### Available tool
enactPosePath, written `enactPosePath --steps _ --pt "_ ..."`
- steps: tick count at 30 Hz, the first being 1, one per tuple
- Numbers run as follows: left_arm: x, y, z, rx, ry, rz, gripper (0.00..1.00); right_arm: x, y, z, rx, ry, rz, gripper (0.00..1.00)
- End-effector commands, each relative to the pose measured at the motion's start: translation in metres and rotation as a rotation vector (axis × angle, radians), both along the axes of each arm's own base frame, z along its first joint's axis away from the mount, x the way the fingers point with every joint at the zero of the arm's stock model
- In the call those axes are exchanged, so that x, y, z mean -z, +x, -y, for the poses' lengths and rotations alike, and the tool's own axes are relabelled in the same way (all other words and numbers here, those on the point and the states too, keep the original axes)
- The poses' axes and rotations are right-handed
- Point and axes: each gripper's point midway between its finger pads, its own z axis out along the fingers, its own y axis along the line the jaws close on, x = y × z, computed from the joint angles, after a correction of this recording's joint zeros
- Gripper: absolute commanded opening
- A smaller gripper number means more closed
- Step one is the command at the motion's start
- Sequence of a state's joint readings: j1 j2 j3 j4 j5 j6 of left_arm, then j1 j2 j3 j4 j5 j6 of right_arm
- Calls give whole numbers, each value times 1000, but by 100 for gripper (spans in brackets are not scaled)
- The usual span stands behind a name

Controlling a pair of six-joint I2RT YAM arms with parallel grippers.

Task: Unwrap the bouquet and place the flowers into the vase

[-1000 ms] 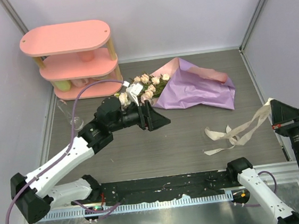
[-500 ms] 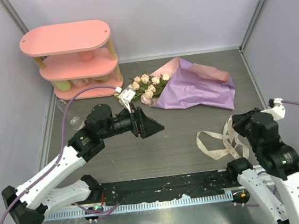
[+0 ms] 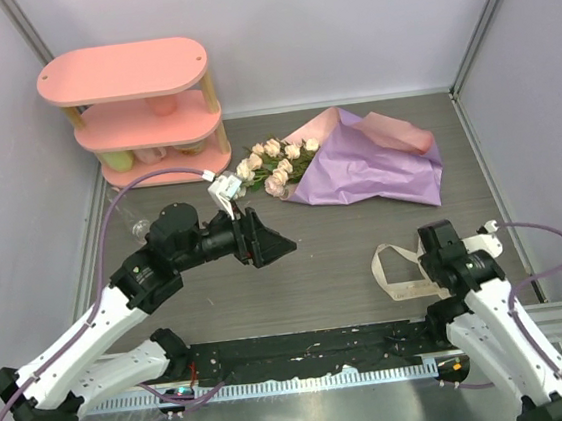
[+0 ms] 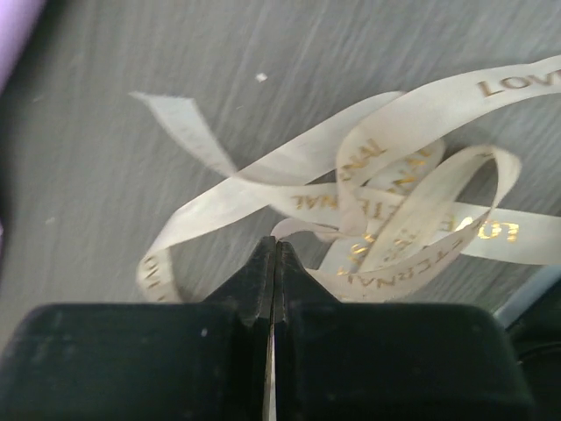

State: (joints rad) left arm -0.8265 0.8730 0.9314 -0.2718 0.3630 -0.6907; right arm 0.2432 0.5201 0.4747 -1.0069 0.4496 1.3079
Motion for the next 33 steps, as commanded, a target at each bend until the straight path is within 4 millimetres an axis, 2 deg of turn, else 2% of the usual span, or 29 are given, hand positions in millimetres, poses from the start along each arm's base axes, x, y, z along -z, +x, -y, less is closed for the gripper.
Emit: enactPosePath --steps 1,4,7,11,14,15,16,17,18,19,20,21,23,24,25,26,27,28,29,30,31,32,33 --pt "-19 5 -3 -28 -46 69 71 -3 13 26 93 -158 -48 2" --pt "-21 7 2 -17 -48 73 71 -7 20 35 87 -241 -74 5" --pt "-18 11 5 -17 -35 76 71 1 22 39 77 -283 -127 6" --pt "-14 16 7 -30 -23 77 71 16 28 25 0 -232 -142 6" --pt "-15 19 10 -33 -29 74 71 36 21 6 -59 -134 -173 9" --pt "-15 19 11 -31 -29 71 71 43 15 -2 -79 -84 -187 18" --pt "-14 20 12 -29 -28 70 71 43 16 -6 -96 -65 -172 25" --pt "-14 20 13 -24 -28 68 71 40 17 -10 -118 -50 -159 37" --pt "-15 20 13 -23 -30 71 71 29 23 -16 -154 -30 -109 51" --pt "-14 19 14 -18 -29 71 71 20 28 -18 -172 -29 -76 59" --pt "-13 19 14 -14 -26 71 71 1 38 -20 -187 -31 -19 70" --pt "-12 19 14 -10 -19 76 71 -12 43 -19 -227 -64 11 75" --pt "-9 18 16 4 -7 73 71 -37 55 -10 -235 -140 67 78" --pt "-5 17 16 14 7 70 72 -58 64 -5 -268 -203 98 78" --pt "-2 15 16 24 16 66 72 -65 73 -2 -278 -242 94 79" --pt "-2 16 17 27 25 65 72 -73 81 -3 -301 -266 101 81" --pt "3 15 16 34 43 51 72 -89 95 -6 -328 -278 137 82" --pt "3 14 16 38 50 60 72 -88 116 -15 -398 -289 131 82" --pt "2 14 16 42 55 60 72 -101 133 -19 -418 -288 169 81" --pt "4 14 15 43 66 59 72 -101 148 -20 -430 -285 172 81" --pt "3 15 15 44 68 66 72 -110 171 -17 -435 -299 223 79" --pt "4 16 15 43 74 69 72 -101 195 -19 -456 -278 198 73" --pt "5 16 16 43 80 68 72 -99 211 -19 -458 -261 206 67"
